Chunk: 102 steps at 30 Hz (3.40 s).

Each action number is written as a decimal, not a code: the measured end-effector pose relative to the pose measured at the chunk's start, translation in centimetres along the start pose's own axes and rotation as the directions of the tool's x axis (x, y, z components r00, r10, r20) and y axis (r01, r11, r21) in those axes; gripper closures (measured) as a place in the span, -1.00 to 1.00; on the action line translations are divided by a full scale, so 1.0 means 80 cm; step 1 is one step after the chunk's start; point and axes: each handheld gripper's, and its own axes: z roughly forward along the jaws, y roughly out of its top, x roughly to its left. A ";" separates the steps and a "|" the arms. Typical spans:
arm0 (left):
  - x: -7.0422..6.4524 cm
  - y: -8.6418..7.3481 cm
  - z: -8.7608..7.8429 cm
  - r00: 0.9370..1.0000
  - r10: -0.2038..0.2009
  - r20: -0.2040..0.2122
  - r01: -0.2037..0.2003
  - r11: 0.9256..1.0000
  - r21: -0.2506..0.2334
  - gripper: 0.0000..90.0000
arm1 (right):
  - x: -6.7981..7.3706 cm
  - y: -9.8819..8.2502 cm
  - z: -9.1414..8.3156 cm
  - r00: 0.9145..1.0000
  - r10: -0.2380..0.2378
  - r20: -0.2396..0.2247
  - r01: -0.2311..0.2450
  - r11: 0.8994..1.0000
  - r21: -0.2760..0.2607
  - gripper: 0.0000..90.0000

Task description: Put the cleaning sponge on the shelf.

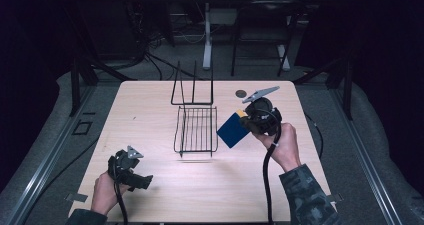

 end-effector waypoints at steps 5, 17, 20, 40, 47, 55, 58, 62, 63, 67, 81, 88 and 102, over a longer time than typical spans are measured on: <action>0.001 0.000 0.001 1.000 0.002 0.001 -0.002 1.000 0.001 -0.99 | 0.004 0.005 0.006 1.000 0.007 -0.011 -0.007 1.000 -0.015 0.91; -0.001 0.001 0.002 1.000 0.008 0.010 -0.008 1.000 0.000 -0.99 | 0.011 0.014 0.019 1.000 -0.003 -0.029 0.002 0.999 -0.035 0.91; -0.001 0.002 0.002 1.000 0.009 0.011 -0.009 1.000 -0.002 -0.99 | 0.013 0.015 0.022 0.999 0.001 -0.032 -0.002 0.999 -0.041 0.91; -0.001 0.003 0.002 1.000 0.018 0.011 -0.018 1.000 0.003 -0.99 | 0.020 0.018 0.046 0.994 0.048 -0.094 -0.057 0.994 -0.092 0.91; -0.001 0.003 0.003 1.000 0.007 0.013 -0.008 1.000 0.001 -0.99 | 0.024 0.018 0.049 0.995 0.058 -0.081 -0.068 0.989 -0.131 0.91; -0.001 0.003 0.002 1.000 0.008 0.012 -0.008 1.000 -0.002 -0.99 | 0.021 0.011 0.062 0.991 0.084 -0.103 -0.098 0.985 -0.138 0.91; -0.001 0.003 0.002 1.000 0.012 0.007 -0.012 1.000 -0.004 -0.99 | 0.022 0.006 0.068 0.989 0.097 -0.112 -0.111 0.985 -0.131 0.91; 0.000 0.003 0.002 1.000 0.012 0.013 -0.012 1.000 -0.004 -0.99 | 0.023 0.002 0.072 0.985 0.120 -0.122 -0.137 0.980 -0.142 0.91; 0.000 0.003 0.002 1.000 0.012 0.013 -0.012 1.000 -0.004 -0.99 | 0.023 0.002 0.072 0.985 0.120 -0.122 -0.137 0.980 -0.142 0.91; 0.000 0.003 0.002 1.000 0.012 0.012 -0.012 1.000 -0.003 -0.99 | 0.023 0.001 0.079 0.981 0.136 -0.139 -0.157 0.976 -0.151 0.91; 0.001 0.003 0.002 1.000 0.013 0.016 -0.013 1.000 -0.003 -0.99 | 0.025 -0.004 0.102 0.974 0.163 -0.155 -0.186 0.972 -0.145 0.90; 0.001 0.003 0.002 1.000 0.012 0.017 -0.012 1.000 -0.008 -0.99 | 0.030 -0.003 0.115 0.971 0.171 -0.167 -0.194 0.972 -0.135 0.90; 0.001 0.002 0.001 1.000 0.008 0.018 -0.008 1.000 -0.012 -0.99 | 0.019 -0.016 0.146 0.957 0.249 -0.151 -0.267 0.957 -0.117 0.87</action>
